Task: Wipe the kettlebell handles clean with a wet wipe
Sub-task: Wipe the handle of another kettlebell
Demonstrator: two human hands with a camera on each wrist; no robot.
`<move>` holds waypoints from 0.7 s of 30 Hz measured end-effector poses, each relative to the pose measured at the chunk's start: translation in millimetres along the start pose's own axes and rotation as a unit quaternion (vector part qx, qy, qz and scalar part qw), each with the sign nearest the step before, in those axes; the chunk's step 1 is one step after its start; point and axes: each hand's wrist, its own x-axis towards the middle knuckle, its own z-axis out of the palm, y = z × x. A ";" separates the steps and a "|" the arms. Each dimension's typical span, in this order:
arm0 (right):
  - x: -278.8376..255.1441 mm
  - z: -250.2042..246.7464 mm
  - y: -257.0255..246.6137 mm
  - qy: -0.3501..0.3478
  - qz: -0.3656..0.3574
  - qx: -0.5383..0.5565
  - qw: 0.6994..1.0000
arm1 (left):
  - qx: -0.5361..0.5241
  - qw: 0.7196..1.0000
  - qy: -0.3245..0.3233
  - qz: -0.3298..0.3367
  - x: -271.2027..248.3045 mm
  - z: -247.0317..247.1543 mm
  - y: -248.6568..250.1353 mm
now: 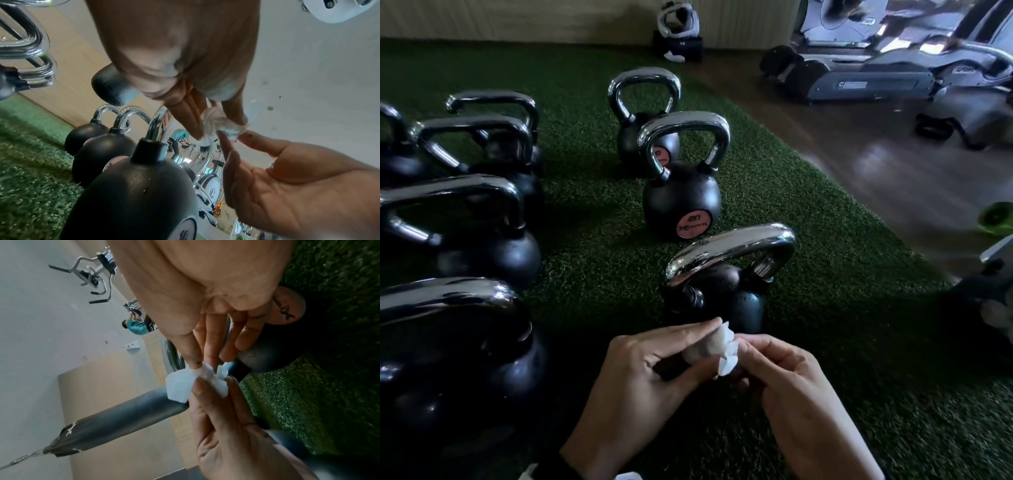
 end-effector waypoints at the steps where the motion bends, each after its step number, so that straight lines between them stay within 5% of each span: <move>1: 0.6 -1.3 -4.7 -0.009 -0.002 -0.016 1.000 | 0.007 1.000 0.013 0.002 -0.2 1.6 1.3; 3: 4.8 -6.8 -13.5 0.021 -0.030 -0.075 0.996 | 0.032 0.998 0.051 0.031 1.1 4.9 5.6; 7: 44.9 -38.9 -21.7 0.233 -0.126 -0.185 0.946 | 0.126 0.972 0.182 0.083 21.2 6.6 25.4; 10: 85.4 -47.5 -23.2 0.193 -0.131 -0.187 0.954 | 0.196 0.942 0.239 0.132 54.0 8.6 37.6; 15: 125.7 -43.7 1.9 0.207 -0.175 -0.273 0.923 | 0.239 0.949 0.172 0.115 91.0 19.4 33.0; 21: 126.3 -48.7 15.1 0.214 -0.195 -0.260 0.921 | 0.283 0.947 0.109 0.101 82.5 21.2 29.5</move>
